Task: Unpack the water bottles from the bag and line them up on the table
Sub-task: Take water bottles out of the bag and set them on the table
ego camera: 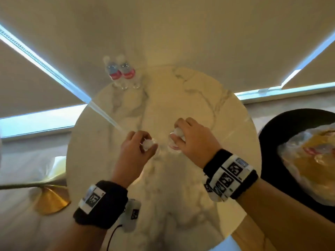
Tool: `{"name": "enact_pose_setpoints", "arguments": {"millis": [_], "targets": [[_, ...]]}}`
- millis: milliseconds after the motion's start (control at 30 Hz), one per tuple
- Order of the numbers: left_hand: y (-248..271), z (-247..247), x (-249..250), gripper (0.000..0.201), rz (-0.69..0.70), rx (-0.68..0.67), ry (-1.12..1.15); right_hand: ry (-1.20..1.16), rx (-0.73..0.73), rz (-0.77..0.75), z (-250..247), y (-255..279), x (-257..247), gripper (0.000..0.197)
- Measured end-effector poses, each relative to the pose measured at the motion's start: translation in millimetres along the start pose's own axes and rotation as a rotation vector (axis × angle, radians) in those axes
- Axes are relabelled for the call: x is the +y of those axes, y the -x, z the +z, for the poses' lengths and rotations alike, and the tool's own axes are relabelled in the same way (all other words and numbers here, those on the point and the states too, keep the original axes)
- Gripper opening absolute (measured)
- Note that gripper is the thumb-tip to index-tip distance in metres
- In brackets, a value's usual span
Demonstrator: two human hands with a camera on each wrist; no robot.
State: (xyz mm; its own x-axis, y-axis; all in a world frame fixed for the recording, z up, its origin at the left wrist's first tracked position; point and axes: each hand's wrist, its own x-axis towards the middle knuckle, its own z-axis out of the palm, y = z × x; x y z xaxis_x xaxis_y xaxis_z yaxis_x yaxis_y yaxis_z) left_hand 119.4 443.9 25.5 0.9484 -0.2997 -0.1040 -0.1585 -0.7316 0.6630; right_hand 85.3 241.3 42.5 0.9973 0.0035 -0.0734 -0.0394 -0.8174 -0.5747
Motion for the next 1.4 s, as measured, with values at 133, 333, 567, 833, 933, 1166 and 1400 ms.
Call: {"name": "enact_pose_setpoints", "arguments": {"millis": [133, 333, 567, 833, 933, 1166, 1400], "targets": [[-12, -24, -41, 0.022, -0.008, -0.016, -0.036, 0.012, -0.087, -0.035, 46, -36, -33, 0.027], [-17, -29, -53, 0.024, -0.005, -0.027, 0.018, 0.051, -0.107, -0.037, 64, -42, -42, 0.029], [-9, -46, -32, 0.044, -0.014, -0.031, -0.131, -0.007, -0.231, 0.044, 34, -35, -36, 0.060], [38, 3, 148, 0.021, 0.443, 0.116, 0.013, -0.079, 0.260, 0.343, -63, 106, 104, 0.041], [39, 87, 217, 0.017, 0.603, -0.116, 0.079, 0.027, 0.336, 0.559, -96, 168, 178, 0.043], [-10, 316, 330, 0.033, 0.761, -0.504, -0.252, 0.042, 0.400, 0.923, -149, 229, 345, 0.043], [-46, 419, 350, 0.043, 0.837, -0.467, -0.649, 0.221, 0.254, 1.022, -149, 214, 423, 0.056]]}}
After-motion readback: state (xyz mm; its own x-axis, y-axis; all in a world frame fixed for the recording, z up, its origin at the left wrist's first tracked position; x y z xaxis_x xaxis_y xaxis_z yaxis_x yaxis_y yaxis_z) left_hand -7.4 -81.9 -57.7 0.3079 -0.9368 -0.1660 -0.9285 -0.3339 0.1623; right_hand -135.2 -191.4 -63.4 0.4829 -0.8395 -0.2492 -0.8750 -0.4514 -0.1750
